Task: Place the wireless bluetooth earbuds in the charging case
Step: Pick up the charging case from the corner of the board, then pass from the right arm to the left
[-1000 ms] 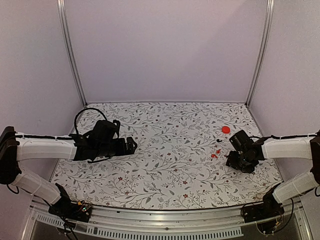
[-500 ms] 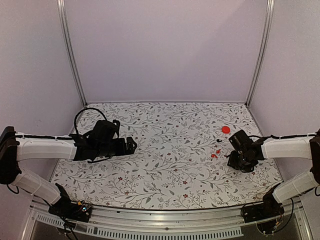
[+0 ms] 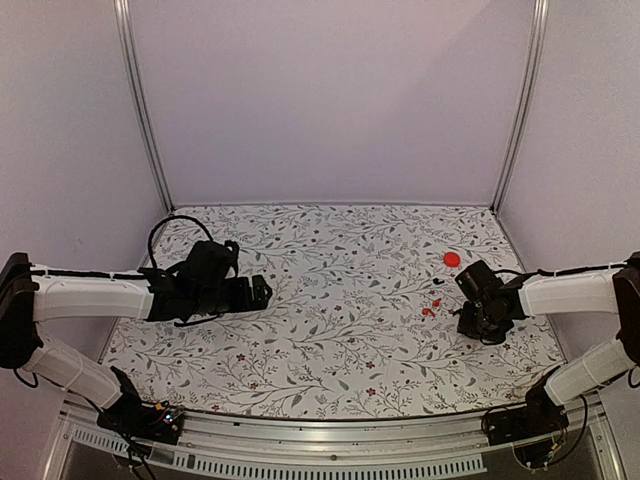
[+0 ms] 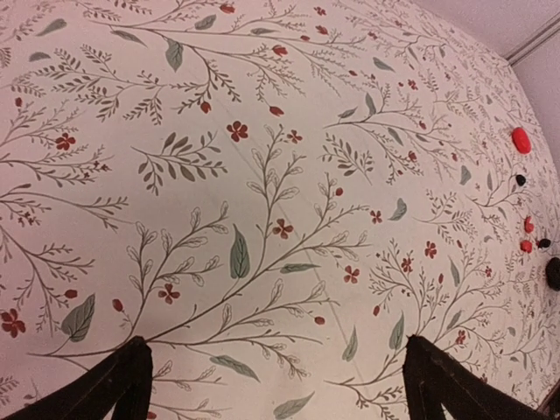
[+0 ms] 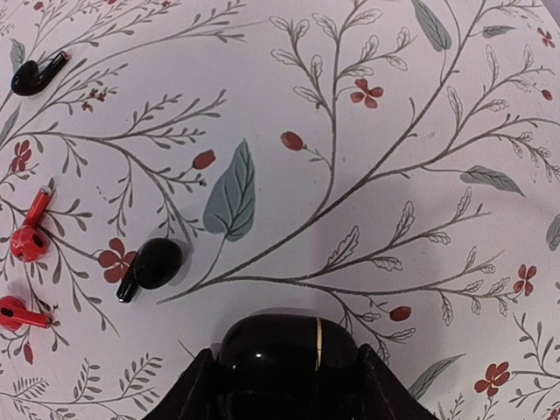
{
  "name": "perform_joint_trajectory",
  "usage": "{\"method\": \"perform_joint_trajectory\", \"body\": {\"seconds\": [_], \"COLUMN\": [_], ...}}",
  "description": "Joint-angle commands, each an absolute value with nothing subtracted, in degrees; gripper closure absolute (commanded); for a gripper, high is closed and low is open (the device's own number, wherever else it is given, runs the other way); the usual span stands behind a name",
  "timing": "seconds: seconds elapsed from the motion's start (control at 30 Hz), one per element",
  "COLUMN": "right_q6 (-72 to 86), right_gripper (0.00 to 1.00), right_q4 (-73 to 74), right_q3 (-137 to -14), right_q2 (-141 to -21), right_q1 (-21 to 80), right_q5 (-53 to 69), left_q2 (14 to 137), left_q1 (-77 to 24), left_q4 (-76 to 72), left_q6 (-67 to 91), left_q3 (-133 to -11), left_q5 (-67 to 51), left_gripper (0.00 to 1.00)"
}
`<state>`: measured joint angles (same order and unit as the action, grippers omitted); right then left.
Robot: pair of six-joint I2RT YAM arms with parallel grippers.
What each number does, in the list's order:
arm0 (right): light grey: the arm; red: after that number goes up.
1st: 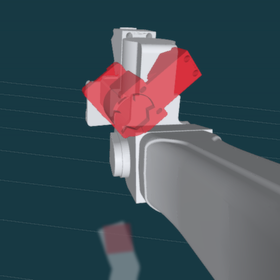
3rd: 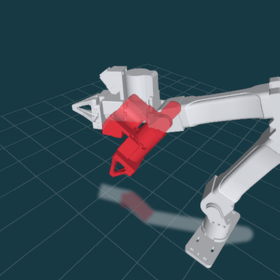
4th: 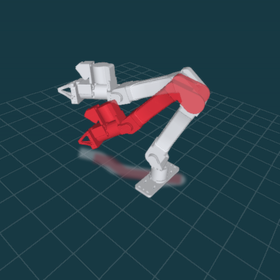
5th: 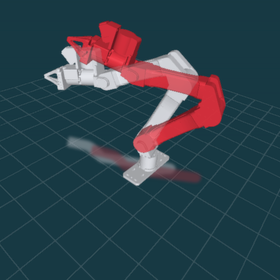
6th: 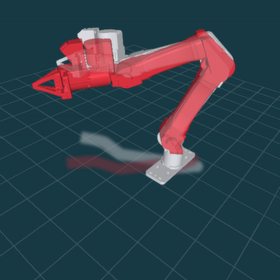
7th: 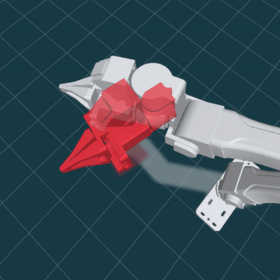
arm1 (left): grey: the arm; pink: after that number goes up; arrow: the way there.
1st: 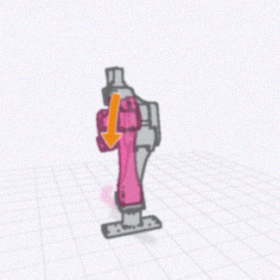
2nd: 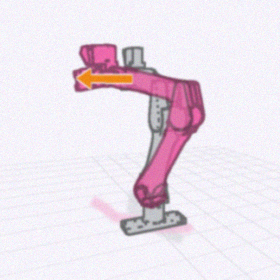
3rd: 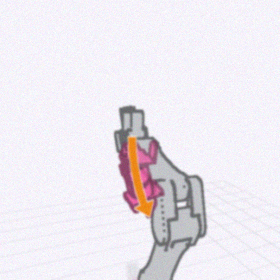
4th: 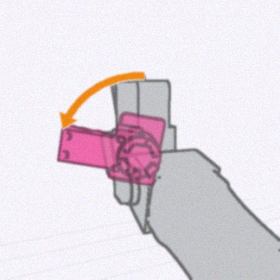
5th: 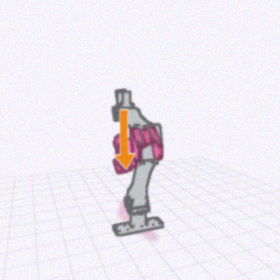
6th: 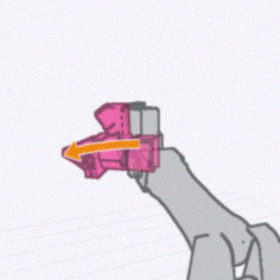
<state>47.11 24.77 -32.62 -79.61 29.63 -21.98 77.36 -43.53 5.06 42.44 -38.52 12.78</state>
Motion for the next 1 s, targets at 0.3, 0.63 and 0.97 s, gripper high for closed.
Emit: {"method": "perform_joint_trajectory", "body": {"seconds": [0.3,0.63,0.97], "right_q6": [39.4,15.5,-11.7], "right_gripper": [0.60,0.60,0.57], "right_q4": [27.2,16.7,2.9], "right_q3": [-40.8,-51.0,-54.6], "right_q2": [-75.3,-84.0,-89.8], "right_q1": [38.2,55.4,69.5], "right_q5": [-17.1,-18.3,-15.5], "left_q2": [76.2,73.3,65.8], "left_q1": [-44.2,-42.7,-40.0], "left_q4": [5.6,0.9,0.9], "left_q6": [37.0,30.4,30.5], "left_q3": [-40.1,-39.0,-35.4], "left_q5": [11.2,-5.6,-23.0], "left_gripper": [0.00,0.00,0.00]}}
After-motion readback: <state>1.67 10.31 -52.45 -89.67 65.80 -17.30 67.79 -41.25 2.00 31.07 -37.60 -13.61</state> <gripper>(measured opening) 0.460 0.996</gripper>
